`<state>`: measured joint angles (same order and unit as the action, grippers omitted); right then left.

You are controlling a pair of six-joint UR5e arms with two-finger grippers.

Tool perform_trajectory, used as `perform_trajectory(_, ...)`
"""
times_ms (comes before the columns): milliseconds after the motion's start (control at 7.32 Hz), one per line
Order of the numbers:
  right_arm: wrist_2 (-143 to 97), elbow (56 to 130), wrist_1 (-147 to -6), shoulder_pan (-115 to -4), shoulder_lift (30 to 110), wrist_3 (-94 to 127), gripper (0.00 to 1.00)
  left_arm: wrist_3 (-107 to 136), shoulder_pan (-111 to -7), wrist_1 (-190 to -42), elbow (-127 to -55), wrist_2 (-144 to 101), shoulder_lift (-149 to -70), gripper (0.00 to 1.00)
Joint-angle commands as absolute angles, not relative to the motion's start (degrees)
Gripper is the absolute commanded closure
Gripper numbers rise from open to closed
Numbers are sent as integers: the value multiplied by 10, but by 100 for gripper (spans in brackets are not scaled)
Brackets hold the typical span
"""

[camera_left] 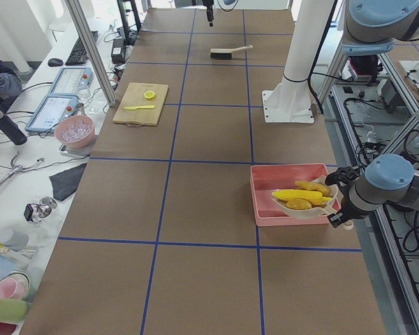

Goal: Sweep and dump trash into bin
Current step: 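Tilt the dustpan over the pink bin with left gripper while right sets brush down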

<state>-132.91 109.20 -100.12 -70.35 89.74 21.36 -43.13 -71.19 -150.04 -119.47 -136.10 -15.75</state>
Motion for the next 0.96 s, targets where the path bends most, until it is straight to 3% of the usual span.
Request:
perform_trajectory(0,-1246,1089,-986,-732,884,213,0,-474,-712,-1439,-1227,-1348,-156,83)
perform_trajectory(273,-1248,1062,-983,-779,882,215,0,-501,-712,-1398,-1268,-1327,-135,83)
perform_trajectory(546,-1260,1014,-920,-824,886,217,0,-523,-712,-1387,-1269,-1310,-130,83)
perform_trajectory(819,-1295,1012,-925,-831,871,219,0,-527,-715,-1391,-1271,-1316,-127,83)
